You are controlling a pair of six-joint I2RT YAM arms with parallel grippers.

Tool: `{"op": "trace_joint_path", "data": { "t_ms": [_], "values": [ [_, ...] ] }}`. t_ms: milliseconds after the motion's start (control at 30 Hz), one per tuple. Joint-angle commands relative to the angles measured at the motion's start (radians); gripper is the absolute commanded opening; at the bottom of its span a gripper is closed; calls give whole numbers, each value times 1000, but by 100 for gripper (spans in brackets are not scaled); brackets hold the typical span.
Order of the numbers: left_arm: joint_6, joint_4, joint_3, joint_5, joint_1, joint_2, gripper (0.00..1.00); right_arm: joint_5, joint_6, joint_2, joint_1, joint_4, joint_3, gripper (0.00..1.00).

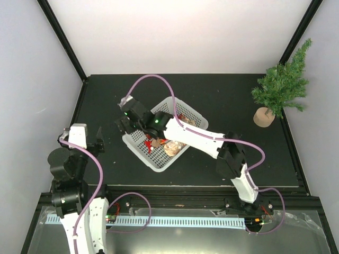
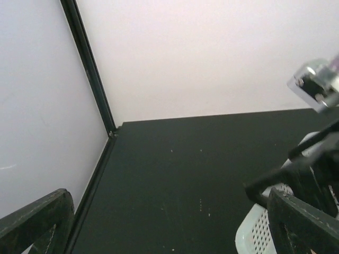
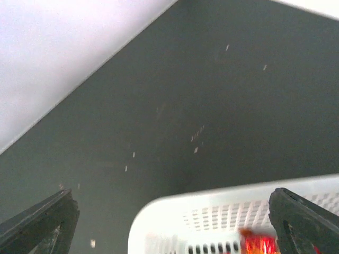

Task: Decorate the small christmas tree

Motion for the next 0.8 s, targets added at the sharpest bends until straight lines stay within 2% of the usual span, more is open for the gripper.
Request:
{"op": "trace_joint_path", "data": {
  "t_ms": [0,100,200,333,567,767],
  "values": [
    [-27,41,-6,-5,11,-14,99,94,-40,137,-22,-83,204,99],
    [-26,40,-6,42,12,-13,99,119,-66,283,-38,-203,414,99],
    [-21,44,-12,42,12,-32,99,100,-47,353,-65,-232,470,99],
    [-19,46,-16,71,12,-54,99,93,-57,305,-68,-154,332,98],
    [-7,49,-26,139,12,-61,99,79,-80,248,-67,-137,203,98],
    [-2,51,-32,155,12,-70,99,54,-83,160,-65,-86,9,98]
  ]
}}
